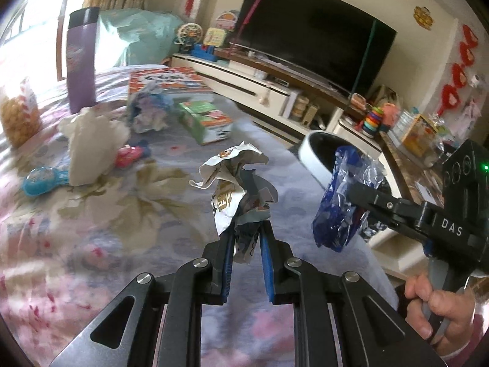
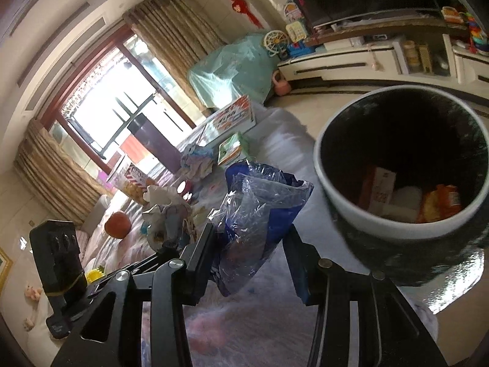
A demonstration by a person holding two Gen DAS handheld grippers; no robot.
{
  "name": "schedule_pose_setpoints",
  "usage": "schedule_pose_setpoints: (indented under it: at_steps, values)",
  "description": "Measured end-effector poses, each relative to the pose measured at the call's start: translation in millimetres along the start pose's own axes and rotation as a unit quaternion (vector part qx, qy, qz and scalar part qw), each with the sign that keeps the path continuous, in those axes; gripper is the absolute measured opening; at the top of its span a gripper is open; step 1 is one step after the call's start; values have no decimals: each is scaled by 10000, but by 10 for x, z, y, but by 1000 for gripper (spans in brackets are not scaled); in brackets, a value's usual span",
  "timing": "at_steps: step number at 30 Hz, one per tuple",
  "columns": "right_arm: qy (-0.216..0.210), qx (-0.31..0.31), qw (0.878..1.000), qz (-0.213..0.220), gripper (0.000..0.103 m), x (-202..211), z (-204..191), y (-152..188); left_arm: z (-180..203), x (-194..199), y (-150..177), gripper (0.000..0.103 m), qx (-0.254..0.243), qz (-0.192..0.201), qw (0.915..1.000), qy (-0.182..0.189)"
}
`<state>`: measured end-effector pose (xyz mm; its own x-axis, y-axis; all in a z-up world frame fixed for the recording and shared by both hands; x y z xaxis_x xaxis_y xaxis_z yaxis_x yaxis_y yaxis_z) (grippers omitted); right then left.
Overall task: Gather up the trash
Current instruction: 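Carry the foil wrapper and blue bag over the bin and release both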
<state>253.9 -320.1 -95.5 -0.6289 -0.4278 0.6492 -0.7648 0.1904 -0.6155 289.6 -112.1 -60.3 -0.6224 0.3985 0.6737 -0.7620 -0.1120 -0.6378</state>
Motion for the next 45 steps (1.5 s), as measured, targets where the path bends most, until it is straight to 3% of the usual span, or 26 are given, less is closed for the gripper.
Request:
schedule_pose_setpoints:
  at_steps: [24,45]
  values:
    - [606,-231,9968,469,45,594,598,-86,722,-416,-144,15,-510,-209,9974,458]
    - [990,-371,9932,490,45,701,1109,-272,1059,-900,-429,15,-696,-352,9953,573]
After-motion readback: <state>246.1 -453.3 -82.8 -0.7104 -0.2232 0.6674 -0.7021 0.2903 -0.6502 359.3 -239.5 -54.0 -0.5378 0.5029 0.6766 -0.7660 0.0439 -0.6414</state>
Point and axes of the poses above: each gripper's, at about its wrist camera, not at the fingertips, and x roughly against the way its jaws point, z to its right, y to its underside, the point moved 2 cm from there along -x, roughly the way its jaws point, and after that the axes turned 7 degrees about x, right-handed, at the moved point
